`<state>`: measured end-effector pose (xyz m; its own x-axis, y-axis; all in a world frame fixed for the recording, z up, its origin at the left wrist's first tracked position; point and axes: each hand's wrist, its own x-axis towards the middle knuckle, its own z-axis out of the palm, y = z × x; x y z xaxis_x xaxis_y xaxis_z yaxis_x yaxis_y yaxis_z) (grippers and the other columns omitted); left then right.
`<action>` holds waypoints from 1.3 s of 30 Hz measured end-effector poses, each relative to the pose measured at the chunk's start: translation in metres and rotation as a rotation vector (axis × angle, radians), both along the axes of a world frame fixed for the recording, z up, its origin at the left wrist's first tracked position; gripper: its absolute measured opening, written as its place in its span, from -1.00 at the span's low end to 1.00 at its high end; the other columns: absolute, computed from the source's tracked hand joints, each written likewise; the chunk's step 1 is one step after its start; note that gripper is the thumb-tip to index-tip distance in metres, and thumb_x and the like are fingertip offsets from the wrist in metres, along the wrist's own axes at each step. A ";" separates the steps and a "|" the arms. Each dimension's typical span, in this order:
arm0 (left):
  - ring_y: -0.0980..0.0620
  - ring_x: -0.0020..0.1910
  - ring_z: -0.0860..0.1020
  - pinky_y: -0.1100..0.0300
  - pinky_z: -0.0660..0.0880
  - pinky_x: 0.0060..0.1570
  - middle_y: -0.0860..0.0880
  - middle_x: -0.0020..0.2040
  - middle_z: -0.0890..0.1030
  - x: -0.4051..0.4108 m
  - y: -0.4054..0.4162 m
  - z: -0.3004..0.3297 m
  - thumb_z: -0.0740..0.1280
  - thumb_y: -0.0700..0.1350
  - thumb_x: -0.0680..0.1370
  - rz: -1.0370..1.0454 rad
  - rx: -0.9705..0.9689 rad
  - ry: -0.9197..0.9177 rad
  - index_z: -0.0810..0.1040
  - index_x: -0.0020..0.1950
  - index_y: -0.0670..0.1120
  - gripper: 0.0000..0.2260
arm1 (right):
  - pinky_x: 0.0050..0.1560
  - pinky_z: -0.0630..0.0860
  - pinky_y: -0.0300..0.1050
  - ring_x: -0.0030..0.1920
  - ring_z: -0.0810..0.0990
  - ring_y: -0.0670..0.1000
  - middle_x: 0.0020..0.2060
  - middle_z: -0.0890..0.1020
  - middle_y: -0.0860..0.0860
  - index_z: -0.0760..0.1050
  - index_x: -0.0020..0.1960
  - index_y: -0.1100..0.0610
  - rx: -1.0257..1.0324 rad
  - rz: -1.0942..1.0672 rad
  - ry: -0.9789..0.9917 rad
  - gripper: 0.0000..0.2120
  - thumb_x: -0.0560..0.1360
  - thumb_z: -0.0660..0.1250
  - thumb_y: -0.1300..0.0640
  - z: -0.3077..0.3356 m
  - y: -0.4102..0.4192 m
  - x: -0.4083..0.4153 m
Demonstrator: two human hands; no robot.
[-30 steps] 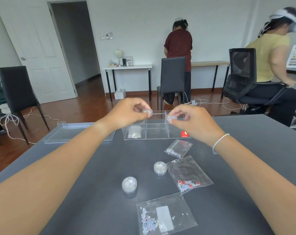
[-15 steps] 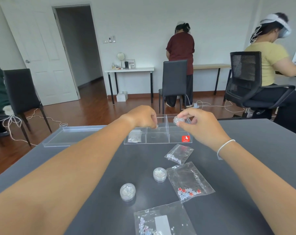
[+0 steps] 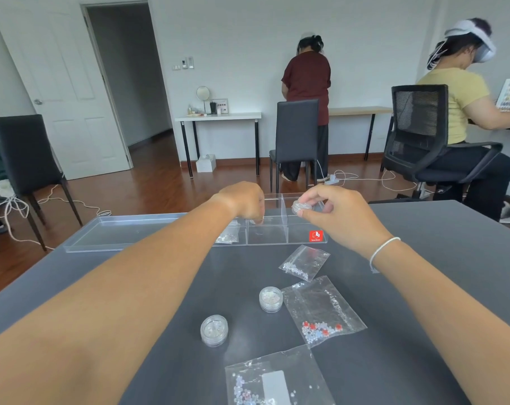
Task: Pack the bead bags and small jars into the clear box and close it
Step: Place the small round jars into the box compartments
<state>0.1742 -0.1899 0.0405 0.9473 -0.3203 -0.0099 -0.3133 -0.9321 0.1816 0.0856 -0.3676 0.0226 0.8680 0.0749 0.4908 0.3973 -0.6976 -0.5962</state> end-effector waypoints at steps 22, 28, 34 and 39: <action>0.08 0.00 0.45 0.28 0.30 -0.08 0.15 0.08 0.51 -0.058 0.092 -0.029 0.36 -0.04 0.45 0.035 -0.597 -0.261 0.56 -0.01 0.12 -0.86 | -0.25 0.29 -0.43 -0.30 0.41 -0.51 -0.27 0.50 -0.31 0.56 -0.13 -0.04 0.022 0.019 0.006 -0.95 0.41 0.37 0.06 -0.002 0.007 0.005; 0.12 0.05 0.44 0.23 0.32 0.00 0.14 0.13 0.51 -0.056 0.102 -0.040 0.33 0.00 0.47 0.057 -0.632 -0.272 0.56 0.09 0.07 -0.79 | -0.18 0.34 -0.28 -0.33 0.48 -0.31 -0.25 0.57 -0.24 0.57 -0.15 -0.02 -0.018 0.028 0.047 -0.93 0.40 0.38 0.02 0.008 0.021 0.022; 0.17 0.08 0.46 0.17 0.45 -0.06 0.11 0.18 0.56 -0.052 0.107 -0.046 0.34 0.05 0.46 0.049 -0.675 -0.250 0.60 0.07 0.03 -0.78 | 0.26 0.36 0.14 0.05 0.55 0.04 -0.08 0.64 -0.05 0.59 -0.11 0.07 -0.188 0.005 0.208 -0.84 0.38 0.38 0.01 0.022 0.041 0.045; 0.15 0.07 0.47 0.18 0.45 -0.08 0.10 0.19 0.56 -0.052 0.109 -0.047 0.34 0.04 0.46 0.039 -0.700 -0.246 0.61 0.07 0.04 -0.78 | 0.31 0.26 0.12 0.07 0.54 0.10 -0.02 0.65 0.01 0.57 -0.10 0.09 -0.439 -0.056 0.245 -0.87 0.44 0.33 0.04 0.022 0.053 0.059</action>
<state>0.1226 -0.0812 -0.0067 0.9067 -0.1398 0.3980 -0.3905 -0.6352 0.6664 0.1450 -0.3146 0.0446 0.9625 0.1783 0.2046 0.2370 -0.9196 -0.3132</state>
